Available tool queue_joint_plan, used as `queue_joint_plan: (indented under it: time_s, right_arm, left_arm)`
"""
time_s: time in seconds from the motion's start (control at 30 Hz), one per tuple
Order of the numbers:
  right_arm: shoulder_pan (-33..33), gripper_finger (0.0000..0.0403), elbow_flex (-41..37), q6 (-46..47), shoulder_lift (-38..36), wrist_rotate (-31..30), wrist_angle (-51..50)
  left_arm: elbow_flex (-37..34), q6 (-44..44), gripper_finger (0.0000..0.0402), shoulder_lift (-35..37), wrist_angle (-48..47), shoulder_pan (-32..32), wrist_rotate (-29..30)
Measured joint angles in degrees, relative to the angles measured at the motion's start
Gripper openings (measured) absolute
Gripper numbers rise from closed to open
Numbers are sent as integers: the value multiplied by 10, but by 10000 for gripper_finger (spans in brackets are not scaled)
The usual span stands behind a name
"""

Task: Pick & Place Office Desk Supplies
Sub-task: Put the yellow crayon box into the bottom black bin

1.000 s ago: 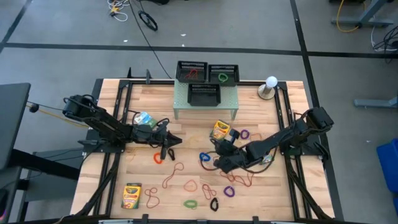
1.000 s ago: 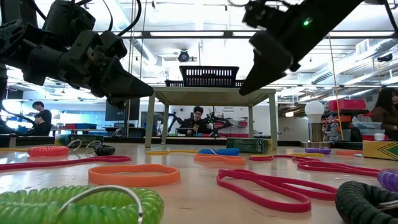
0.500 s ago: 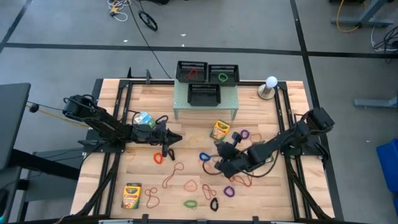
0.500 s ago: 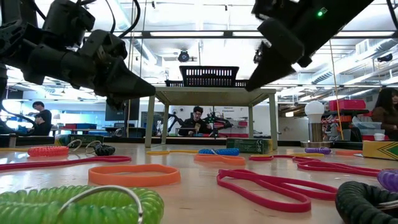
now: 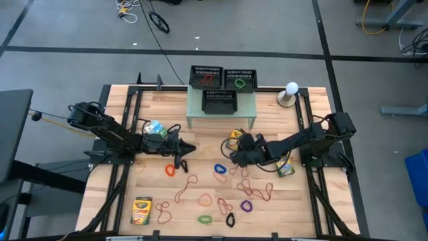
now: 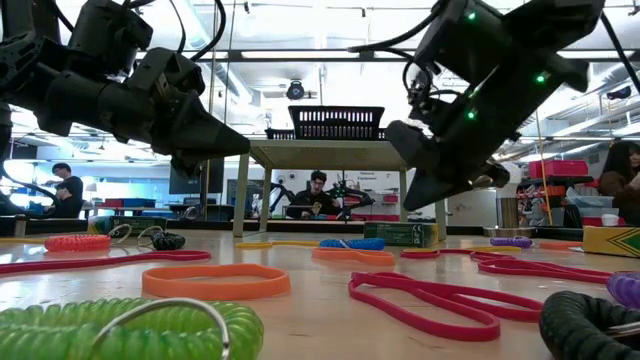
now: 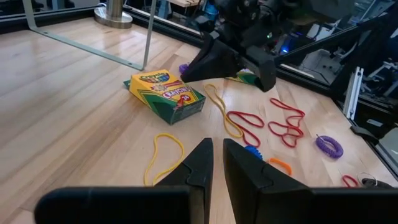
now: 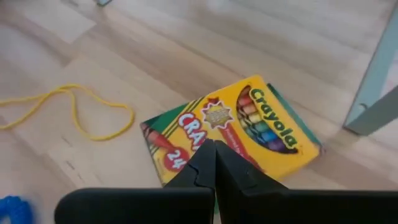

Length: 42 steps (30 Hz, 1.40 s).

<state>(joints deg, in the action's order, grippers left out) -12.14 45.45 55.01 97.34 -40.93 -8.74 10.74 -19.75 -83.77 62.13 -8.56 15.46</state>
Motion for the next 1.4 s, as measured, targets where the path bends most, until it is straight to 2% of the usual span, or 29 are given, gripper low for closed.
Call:
queue_joint_plan:
  time_s: [0.17,0.57,0.7,0.8,0.93,1.07,1.23,1.4]
  right_arm:
    - [28,2,0,-21,0,50,4]
    - [17,2,0,-21,2,121,11]
    - [11,2,1,-50,2,181,54]
    - [-3,7,7,-77,3,200,78]
    - [-13,36,36,-98,-11,189,60]
    - [-10,80,55,-88,-35,156,-32]
    - [17,130,54,-59,-45,164,-111]
    - [47,164,29,-62,-44,196,-75]
  left_arm:
    - [0,0,45,0,0,0,0]
    - [0,0,45,0,0,0,0]
    - [0,0,45,0,0,0,0]
    - [0,0,45,0,0,0,0]
    - [0,0,45,0,0,0,0]
    - [0,0,45,0,-1,0,0]
    - [0,0,45,0,-3,0,0]
    - [0,0,45,0,-4,0,0]
